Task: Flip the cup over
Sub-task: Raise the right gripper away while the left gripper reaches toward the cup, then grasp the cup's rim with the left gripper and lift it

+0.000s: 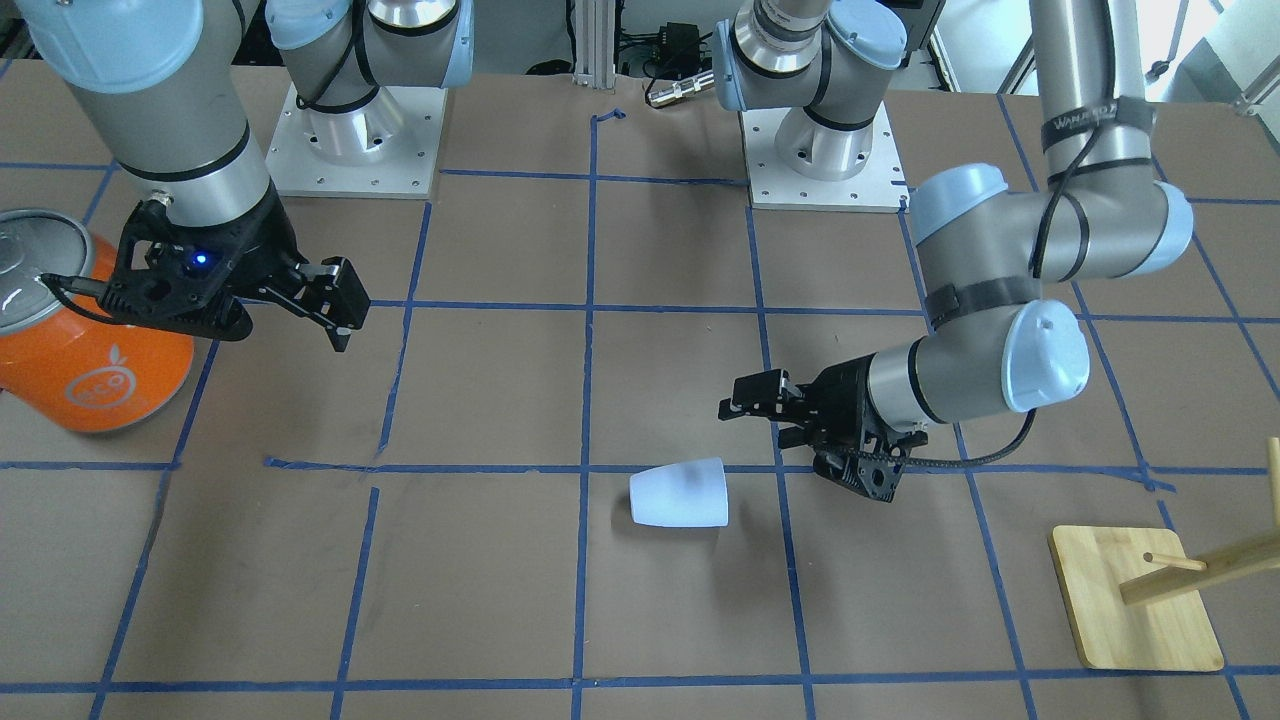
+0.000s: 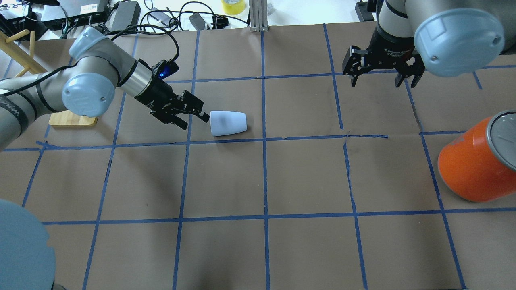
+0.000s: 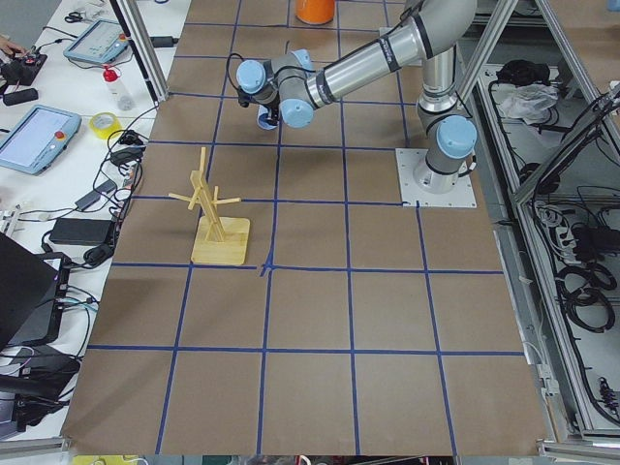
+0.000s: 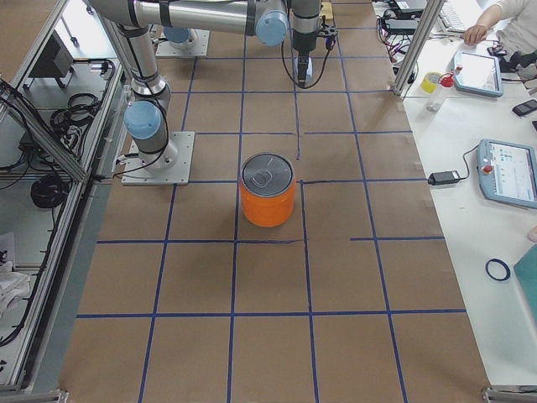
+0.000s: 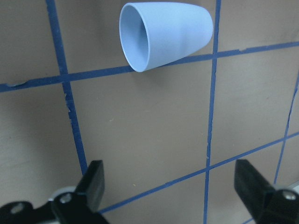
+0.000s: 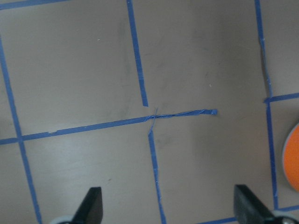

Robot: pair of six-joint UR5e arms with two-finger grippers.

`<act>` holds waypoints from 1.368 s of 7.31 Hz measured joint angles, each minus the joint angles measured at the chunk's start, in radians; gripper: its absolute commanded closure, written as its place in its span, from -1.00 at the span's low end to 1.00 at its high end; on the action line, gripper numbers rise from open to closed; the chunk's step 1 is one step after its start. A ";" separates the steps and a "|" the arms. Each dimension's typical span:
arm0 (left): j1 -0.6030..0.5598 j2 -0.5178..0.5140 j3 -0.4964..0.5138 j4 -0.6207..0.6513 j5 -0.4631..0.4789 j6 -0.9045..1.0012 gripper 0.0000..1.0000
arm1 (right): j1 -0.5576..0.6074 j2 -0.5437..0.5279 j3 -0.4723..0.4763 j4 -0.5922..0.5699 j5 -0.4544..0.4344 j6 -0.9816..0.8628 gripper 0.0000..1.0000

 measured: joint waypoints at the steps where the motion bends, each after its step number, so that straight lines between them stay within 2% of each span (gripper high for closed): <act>1: 0.006 -0.047 0.001 0.027 -0.096 0.007 -0.83 | 0.001 -0.010 0.000 0.035 0.042 0.048 -1.00; 3: 0.008 -0.102 -0.002 0.075 -0.199 0.008 -0.78 | 0.005 -0.025 0.000 0.080 0.057 0.099 -1.00; 4: 0.009 -0.120 -0.004 0.094 -0.220 0.007 -0.31 | 0.006 -0.027 0.001 0.082 0.061 0.104 -1.00; 5: 0.009 -0.135 -0.006 0.117 -0.241 0.007 0.68 | 0.006 -0.026 0.002 0.083 0.068 0.101 -1.00; 6: 0.009 -0.146 -0.008 0.134 -0.258 0.007 1.00 | 0.006 -0.029 0.002 0.085 0.071 0.098 -1.00; 10: 0.006 -0.139 0.002 0.167 -0.276 -0.030 1.00 | 0.007 -0.045 0.003 0.082 0.066 0.097 -1.00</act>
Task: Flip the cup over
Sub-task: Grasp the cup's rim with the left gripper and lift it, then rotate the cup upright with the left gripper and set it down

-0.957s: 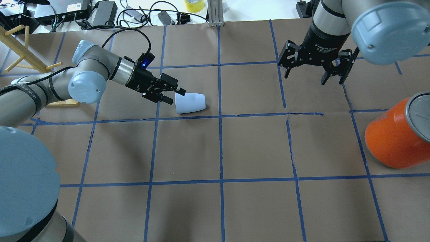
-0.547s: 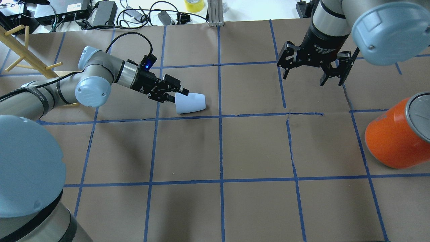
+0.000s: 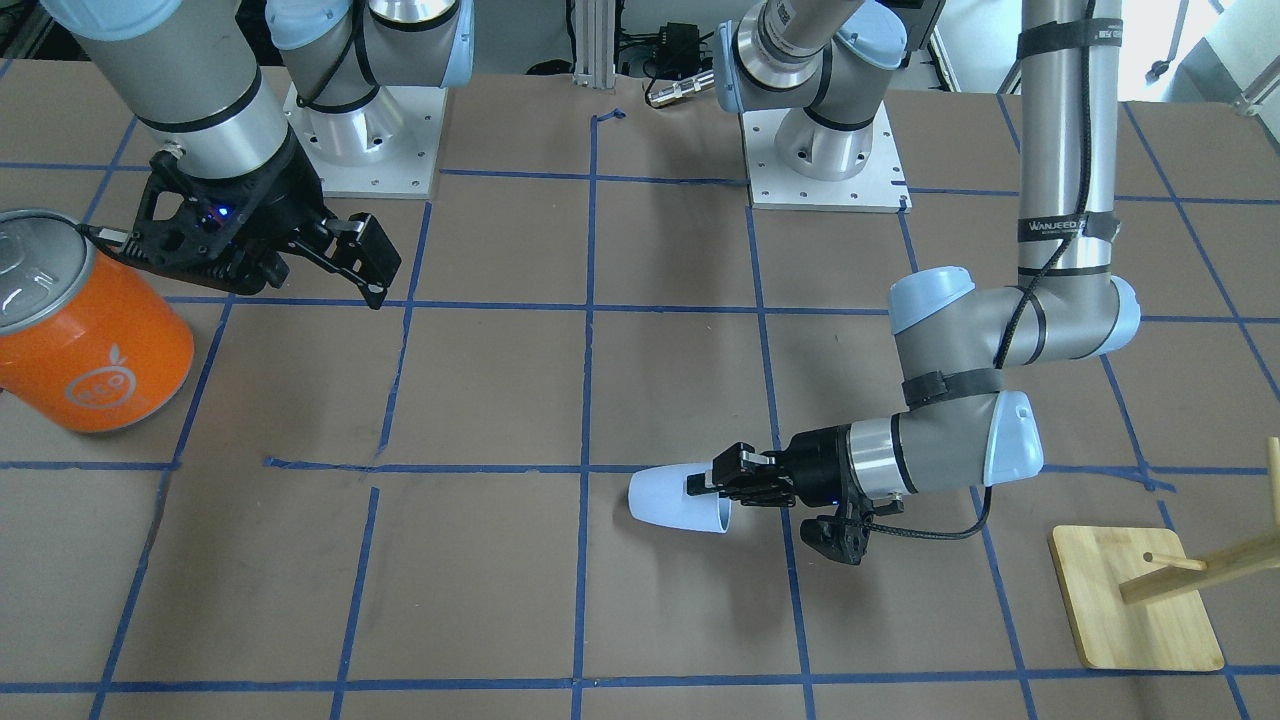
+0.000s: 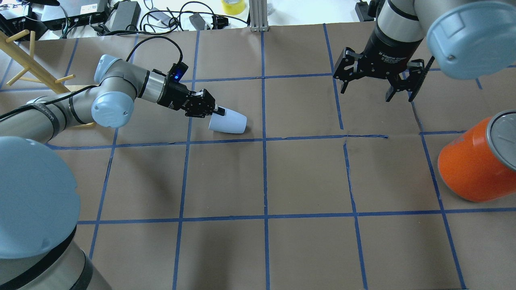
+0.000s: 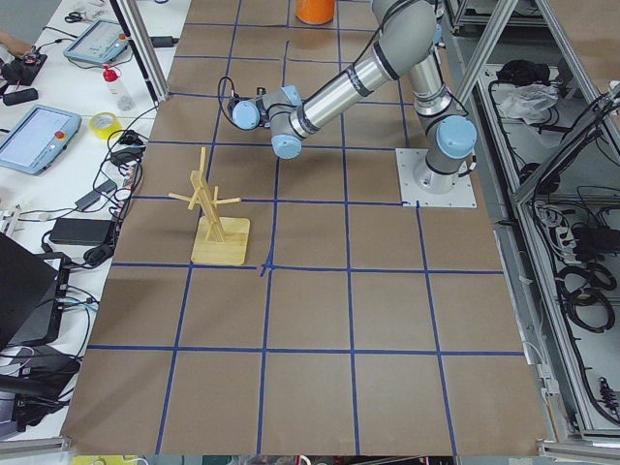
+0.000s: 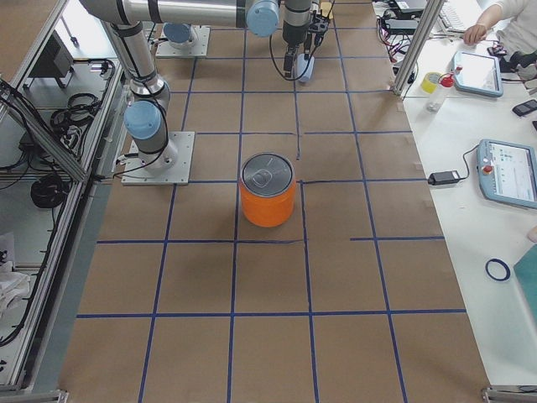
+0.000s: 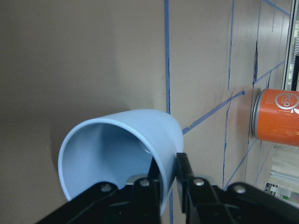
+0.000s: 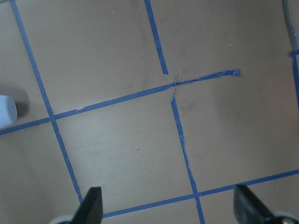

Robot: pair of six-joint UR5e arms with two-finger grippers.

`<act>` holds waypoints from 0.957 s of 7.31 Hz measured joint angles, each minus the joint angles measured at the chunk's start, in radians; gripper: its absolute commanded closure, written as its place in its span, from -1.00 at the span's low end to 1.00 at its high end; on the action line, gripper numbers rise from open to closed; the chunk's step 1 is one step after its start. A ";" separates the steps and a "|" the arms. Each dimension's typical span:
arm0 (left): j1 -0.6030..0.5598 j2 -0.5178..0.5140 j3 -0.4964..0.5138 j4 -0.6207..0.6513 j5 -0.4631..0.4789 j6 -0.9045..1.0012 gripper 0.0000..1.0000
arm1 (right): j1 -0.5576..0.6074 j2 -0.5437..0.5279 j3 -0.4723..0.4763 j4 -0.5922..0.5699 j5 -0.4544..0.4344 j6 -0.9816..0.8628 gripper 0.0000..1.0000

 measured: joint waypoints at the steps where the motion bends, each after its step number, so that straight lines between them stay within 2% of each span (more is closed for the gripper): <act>1: -0.003 0.014 0.006 0.037 -0.002 -0.060 1.00 | 0.001 0.000 0.001 0.002 -0.004 -0.001 -1.00; 3: -0.006 0.057 0.067 0.114 0.026 -0.277 1.00 | 0.001 0.004 0.002 0.011 -0.007 0.001 -1.00; 4: -0.007 0.079 0.122 0.118 0.100 -0.345 1.00 | 0.001 0.006 0.003 0.012 -0.008 0.001 -1.00; 5: -0.014 0.096 0.165 0.112 0.212 -0.372 1.00 | 0.001 0.006 0.003 0.013 -0.010 0.000 -1.00; 7: -0.050 0.121 0.200 0.119 0.517 -0.317 1.00 | 0.001 0.006 0.003 0.013 -0.011 -0.001 -1.00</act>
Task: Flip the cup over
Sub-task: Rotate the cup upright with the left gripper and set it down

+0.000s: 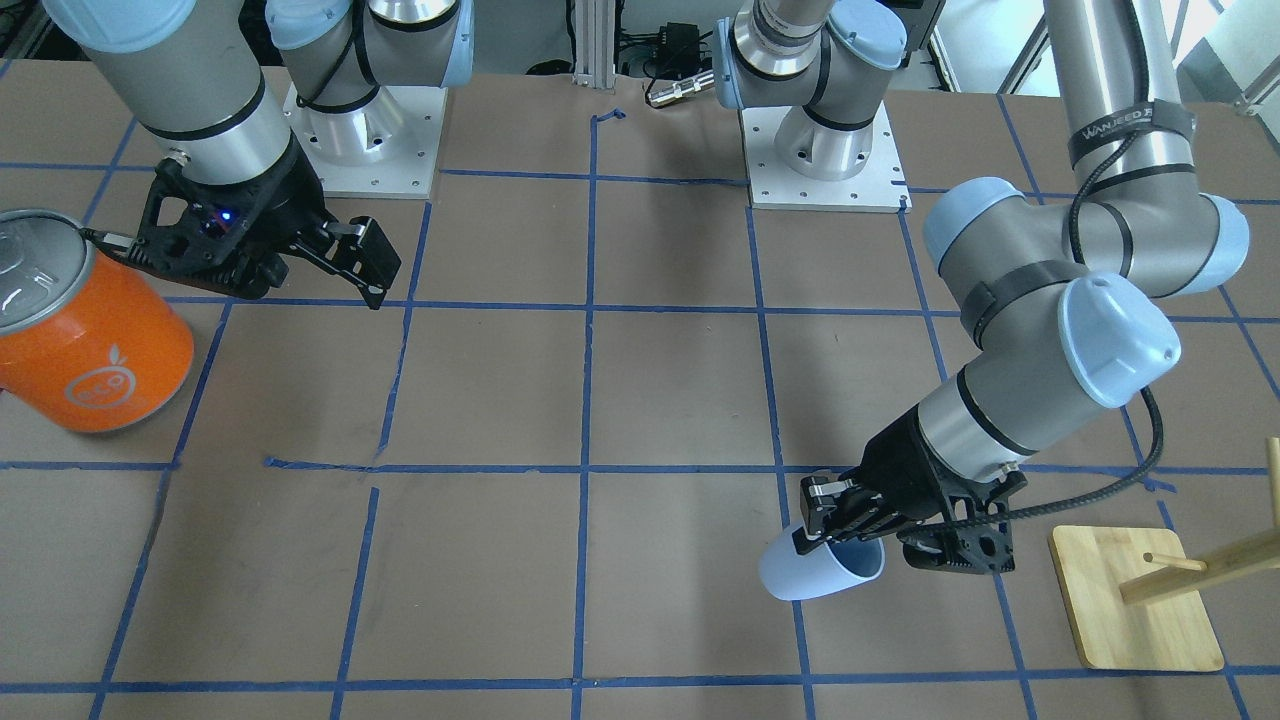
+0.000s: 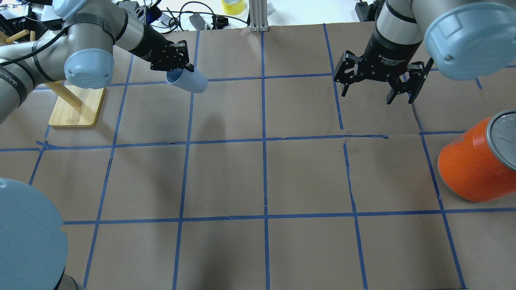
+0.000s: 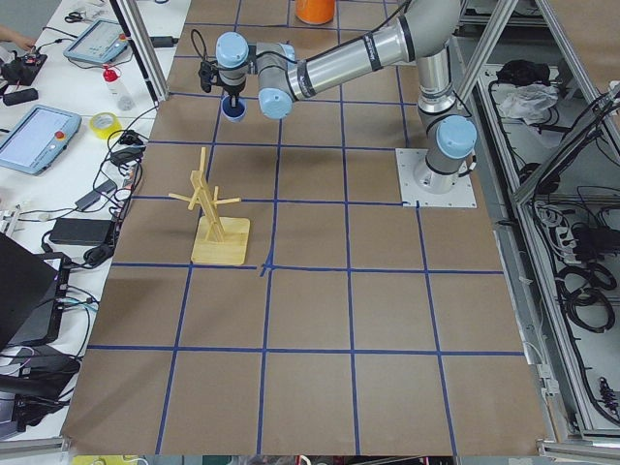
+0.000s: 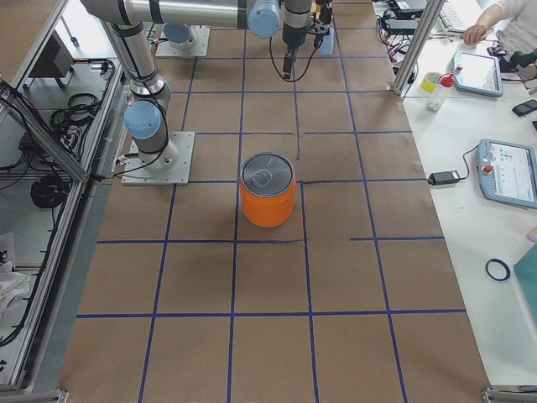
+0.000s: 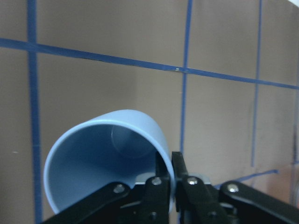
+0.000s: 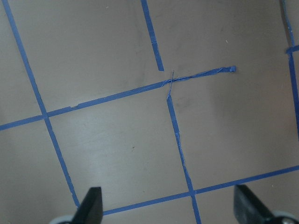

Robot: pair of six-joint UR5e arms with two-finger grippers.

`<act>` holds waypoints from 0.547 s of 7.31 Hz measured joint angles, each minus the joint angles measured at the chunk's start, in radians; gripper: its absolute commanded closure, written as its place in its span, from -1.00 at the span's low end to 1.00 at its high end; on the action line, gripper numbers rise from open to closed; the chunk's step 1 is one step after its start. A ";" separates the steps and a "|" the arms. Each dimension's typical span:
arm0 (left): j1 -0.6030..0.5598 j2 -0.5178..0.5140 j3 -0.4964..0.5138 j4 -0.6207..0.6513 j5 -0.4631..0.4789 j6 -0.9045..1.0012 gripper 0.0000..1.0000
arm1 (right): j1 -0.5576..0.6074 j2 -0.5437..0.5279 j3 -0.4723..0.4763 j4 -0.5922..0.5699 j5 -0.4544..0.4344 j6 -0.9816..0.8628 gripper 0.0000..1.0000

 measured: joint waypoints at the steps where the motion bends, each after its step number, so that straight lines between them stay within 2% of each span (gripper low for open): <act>1: -0.014 -0.005 0.004 0.018 0.145 0.081 1.00 | 0.000 0.000 0.000 0.000 0.000 0.000 -1.00; 2: -0.021 -0.023 0.002 0.037 0.276 0.159 1.00 | 0.000 0.001 0.001 0.000 0.000 0.000 -1.00; 4: -0.023 -0.065 -0.005 0.051 0.433 0.240 1.00 | 0.000 0.000 0.008 -0.001 0.000 0.000 -1.00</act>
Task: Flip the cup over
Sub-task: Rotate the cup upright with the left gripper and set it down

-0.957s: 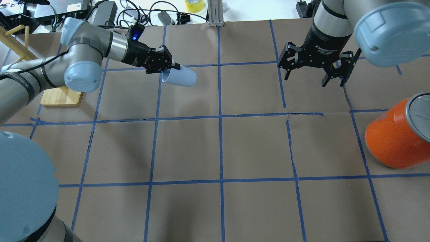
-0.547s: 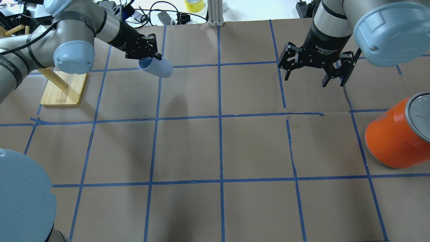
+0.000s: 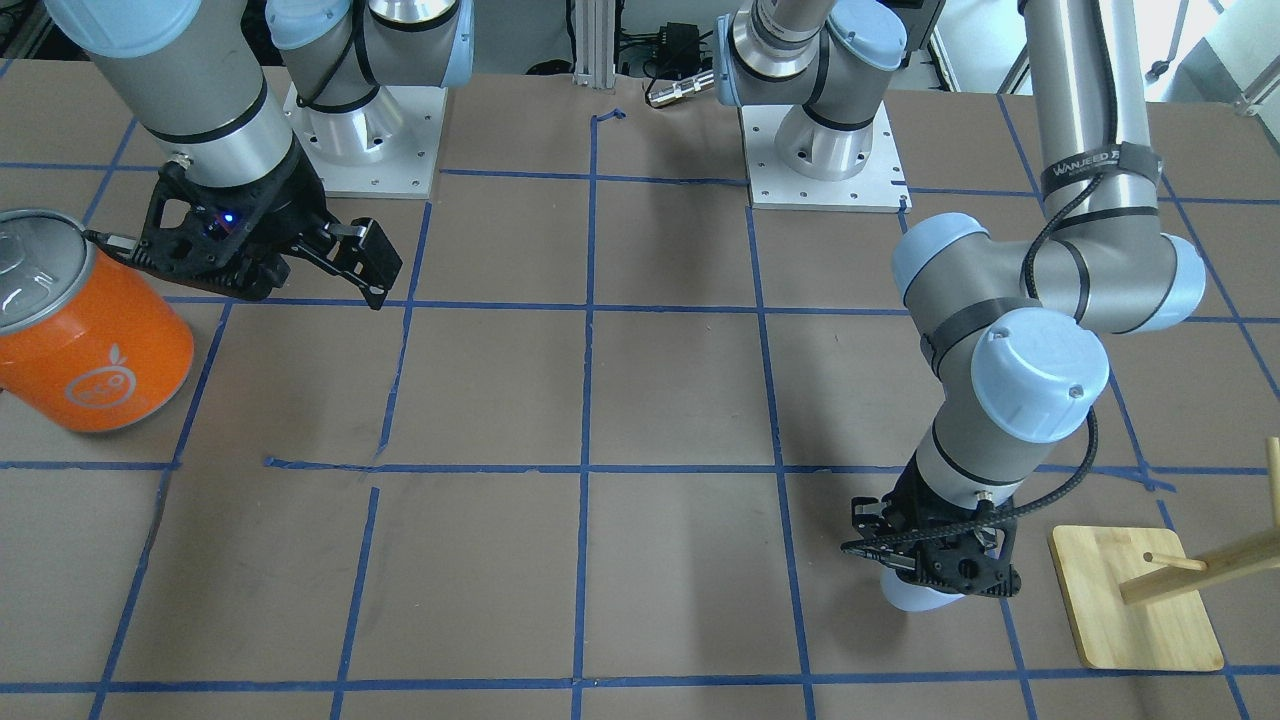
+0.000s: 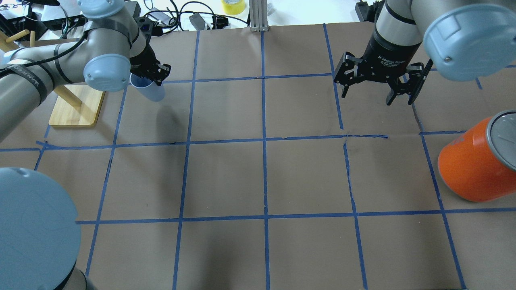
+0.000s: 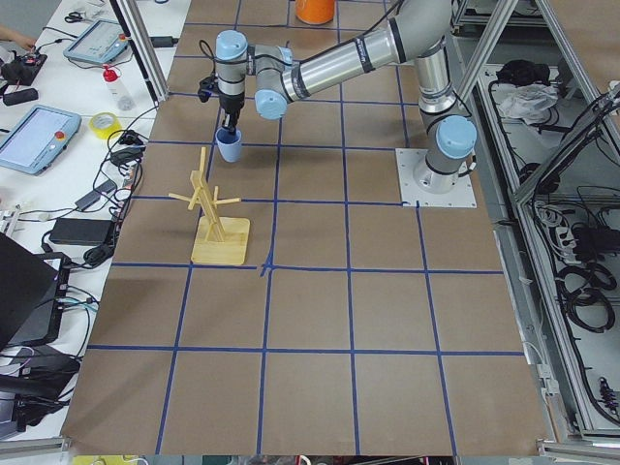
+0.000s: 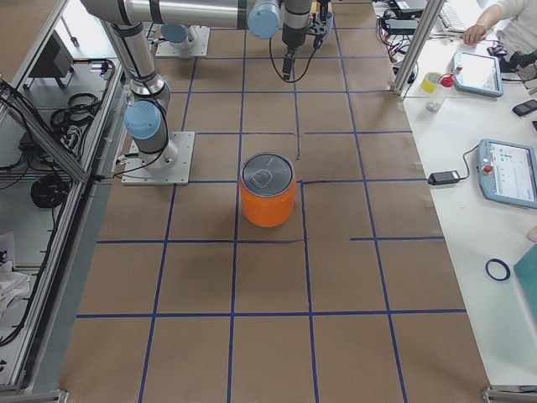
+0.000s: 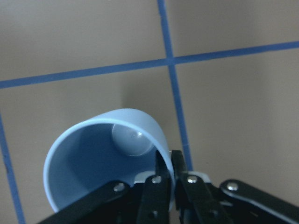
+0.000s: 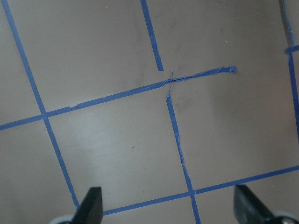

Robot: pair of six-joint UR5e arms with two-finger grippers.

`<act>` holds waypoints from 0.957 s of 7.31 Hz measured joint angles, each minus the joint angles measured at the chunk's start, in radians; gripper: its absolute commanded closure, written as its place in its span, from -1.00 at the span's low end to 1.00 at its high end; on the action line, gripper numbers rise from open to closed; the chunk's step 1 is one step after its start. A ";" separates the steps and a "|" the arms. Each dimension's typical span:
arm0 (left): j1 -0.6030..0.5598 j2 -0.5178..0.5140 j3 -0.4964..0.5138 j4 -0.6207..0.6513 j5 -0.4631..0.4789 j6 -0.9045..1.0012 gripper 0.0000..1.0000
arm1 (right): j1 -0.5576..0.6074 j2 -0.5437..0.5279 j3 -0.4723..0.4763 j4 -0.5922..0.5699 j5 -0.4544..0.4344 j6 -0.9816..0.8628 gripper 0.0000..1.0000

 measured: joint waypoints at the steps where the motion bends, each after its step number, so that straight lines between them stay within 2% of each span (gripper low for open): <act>1: 0.000 -0.013 -0.001 -0.010 0.031 0.011 1.00 | -0.001 -0.001 0.003 0.000 0.000 0.000 -1.00; 2: -0.001 -0.019 0.000 -0.022 0.042 0.016 1.00 | -0.001 -0.002 0.005 0.000 0.000 0.000 -1.00; 3: -0.001 -0.022 0.000 -0.029 0.042 0.015 -0.58 | -0.001 -0.002 0.006 0.000 0.000 0.000 -1.00; 4: -0.001 -0.023 -0.001 -0.035 0.039 0.010 -1.00 | 0.000 -0.002 0.006 -0.001 0.000 0.001 -1.00; 7: -0.006 0.021 0.001 -0.078 0.040 0.001 -1.00 | 0.000 -0.002 0.006 -0.001 0.000 0.001 -1.00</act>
